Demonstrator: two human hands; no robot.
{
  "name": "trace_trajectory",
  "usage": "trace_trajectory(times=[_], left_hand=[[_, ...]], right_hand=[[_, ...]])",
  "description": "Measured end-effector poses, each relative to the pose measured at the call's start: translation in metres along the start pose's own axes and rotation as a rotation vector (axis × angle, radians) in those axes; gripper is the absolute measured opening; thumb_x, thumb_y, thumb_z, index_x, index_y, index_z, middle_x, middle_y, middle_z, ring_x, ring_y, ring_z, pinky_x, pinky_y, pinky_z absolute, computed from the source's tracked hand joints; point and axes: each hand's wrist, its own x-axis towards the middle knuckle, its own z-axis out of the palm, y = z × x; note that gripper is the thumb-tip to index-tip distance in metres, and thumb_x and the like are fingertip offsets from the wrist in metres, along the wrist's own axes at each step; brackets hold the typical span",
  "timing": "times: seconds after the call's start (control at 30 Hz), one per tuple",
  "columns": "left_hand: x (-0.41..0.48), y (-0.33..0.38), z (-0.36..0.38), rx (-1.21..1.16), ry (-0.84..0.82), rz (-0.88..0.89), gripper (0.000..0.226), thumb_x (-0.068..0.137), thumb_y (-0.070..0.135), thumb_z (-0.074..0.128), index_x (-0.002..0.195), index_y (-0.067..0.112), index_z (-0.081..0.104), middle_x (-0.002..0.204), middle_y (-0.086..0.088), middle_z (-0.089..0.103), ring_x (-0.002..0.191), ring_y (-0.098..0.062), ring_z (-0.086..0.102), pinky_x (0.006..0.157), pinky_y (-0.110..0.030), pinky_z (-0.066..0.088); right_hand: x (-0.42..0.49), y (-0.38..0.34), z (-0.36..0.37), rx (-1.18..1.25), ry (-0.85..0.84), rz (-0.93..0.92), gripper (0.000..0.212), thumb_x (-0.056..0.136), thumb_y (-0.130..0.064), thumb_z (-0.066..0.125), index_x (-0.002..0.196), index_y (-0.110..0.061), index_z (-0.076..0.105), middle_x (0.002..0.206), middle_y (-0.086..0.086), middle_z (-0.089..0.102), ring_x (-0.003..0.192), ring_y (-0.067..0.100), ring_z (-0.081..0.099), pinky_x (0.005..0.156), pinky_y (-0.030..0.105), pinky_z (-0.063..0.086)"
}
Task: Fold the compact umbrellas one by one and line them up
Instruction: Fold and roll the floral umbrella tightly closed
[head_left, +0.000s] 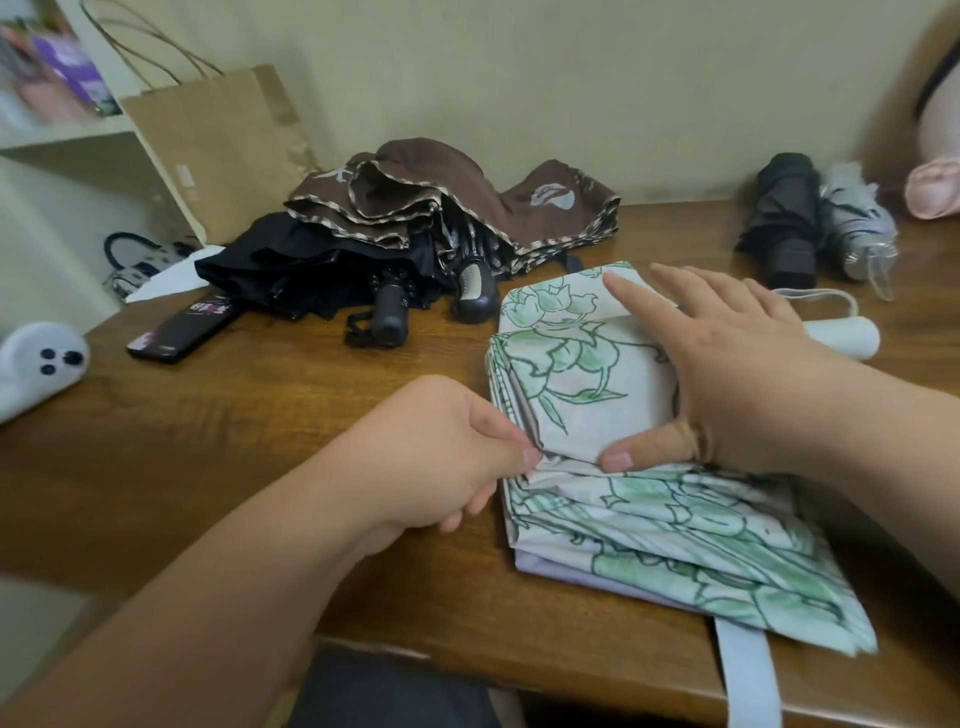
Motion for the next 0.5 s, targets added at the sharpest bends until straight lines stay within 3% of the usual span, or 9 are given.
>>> trace_trajectory(times=[0.17,0.3,0.5], left_hand=[[0.005,0.0,0.007,0.09,0.03,0.009,0.019,0.097,0.028,0.069,0.081,0.02,0.077,0.05,-0.001,0.055,0.037,-0.013,0.041,0.046,-0.022,0.04],[0.006,-0.001,0.011,0.164,0.052,0.035,0.024,0.097,0.026,0.059,0.09,0.006,0.071,0.056,-0.007,0.053,0.042,-0.02,0.043,0.048,-0.027,0.041],[-0.002,-0.003,0.002,0.07,0.018,0.02,0.024,0.1,0.015,0.055,0.096,-0.007,0.065,0.049,-0.003,0.05,0.035,-0.013,0.037,0.039,-0.02,0.034]], right_hand=[[0.001,0.003,0.002,0.0,-0.022,0.002,0.15,0.025,-0.114,0.022,0.15,-0.047,-0.029,0.17,-0.003,-0.006,0.155,0.024,-0.001,0.125,0.056,0.005],[0.002,0.003,0.004,-0.013,-0.03,0.005,0.15,0.026,-0.114,0.023,0.15,-0.046,-0.028,0.17,-0.002,-0.005,0.155,0.026,0.001,0.125,0.056,0.006],[0.0,0.0,0.002,-0.04,-0.06,0.017,0.148,0.03,-0.111,0.026,0.151,-0.045,-0.029,0.17,0.0,-0.006,0.155,0.027,0.001,0.125,0.057,0.007]])
